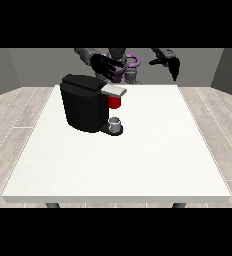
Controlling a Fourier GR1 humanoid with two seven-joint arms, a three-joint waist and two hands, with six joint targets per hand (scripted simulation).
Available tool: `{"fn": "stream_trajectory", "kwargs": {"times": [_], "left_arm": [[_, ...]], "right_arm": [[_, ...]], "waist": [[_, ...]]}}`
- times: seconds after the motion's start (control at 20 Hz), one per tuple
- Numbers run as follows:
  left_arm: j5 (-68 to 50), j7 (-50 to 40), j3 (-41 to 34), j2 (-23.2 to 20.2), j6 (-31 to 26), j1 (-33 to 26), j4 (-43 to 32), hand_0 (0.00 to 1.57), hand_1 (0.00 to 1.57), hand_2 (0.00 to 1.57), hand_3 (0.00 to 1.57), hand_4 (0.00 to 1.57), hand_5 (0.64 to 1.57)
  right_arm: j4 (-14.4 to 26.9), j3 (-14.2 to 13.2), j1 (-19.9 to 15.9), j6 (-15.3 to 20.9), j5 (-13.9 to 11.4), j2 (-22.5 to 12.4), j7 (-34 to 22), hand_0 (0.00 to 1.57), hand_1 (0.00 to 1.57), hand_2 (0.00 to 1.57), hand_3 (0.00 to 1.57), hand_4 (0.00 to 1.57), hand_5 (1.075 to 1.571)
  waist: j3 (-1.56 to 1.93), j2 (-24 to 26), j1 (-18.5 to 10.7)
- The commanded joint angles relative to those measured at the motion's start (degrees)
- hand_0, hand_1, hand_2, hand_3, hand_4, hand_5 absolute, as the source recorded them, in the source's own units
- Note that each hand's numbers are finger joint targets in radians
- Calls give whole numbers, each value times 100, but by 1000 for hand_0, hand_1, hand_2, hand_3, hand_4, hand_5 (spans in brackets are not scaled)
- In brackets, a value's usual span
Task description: Insert the coffee pod into the coffee machine and close the lid
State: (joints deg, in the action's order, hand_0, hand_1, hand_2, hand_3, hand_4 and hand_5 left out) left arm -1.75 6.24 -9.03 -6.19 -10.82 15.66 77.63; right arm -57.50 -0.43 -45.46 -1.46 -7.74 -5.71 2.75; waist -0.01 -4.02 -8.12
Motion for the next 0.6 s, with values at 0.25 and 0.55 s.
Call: {"fn": "stream_trajectory", "kwargs": {"times": [0.25, 0.55], "left_arm": [[-71, 249, 209, 151, -80, -249, 188, 0, 0, 0, 0, 245, 1571], [-28, 500, 51, 137, 36, -454, -277, 0, 0, 0, 0, 192, 1571]], "right_arm": [[-97, 50, 90, -157, 120, 369, 323, 0, 0, 0, 0, 132, 1571], [-863, 1041, 1436, 128, 1197, 565, 692, 0, 0, 0, 0, 286, 1571]], "waist": [[0, 229, 73], [1, 733, 389]]}}
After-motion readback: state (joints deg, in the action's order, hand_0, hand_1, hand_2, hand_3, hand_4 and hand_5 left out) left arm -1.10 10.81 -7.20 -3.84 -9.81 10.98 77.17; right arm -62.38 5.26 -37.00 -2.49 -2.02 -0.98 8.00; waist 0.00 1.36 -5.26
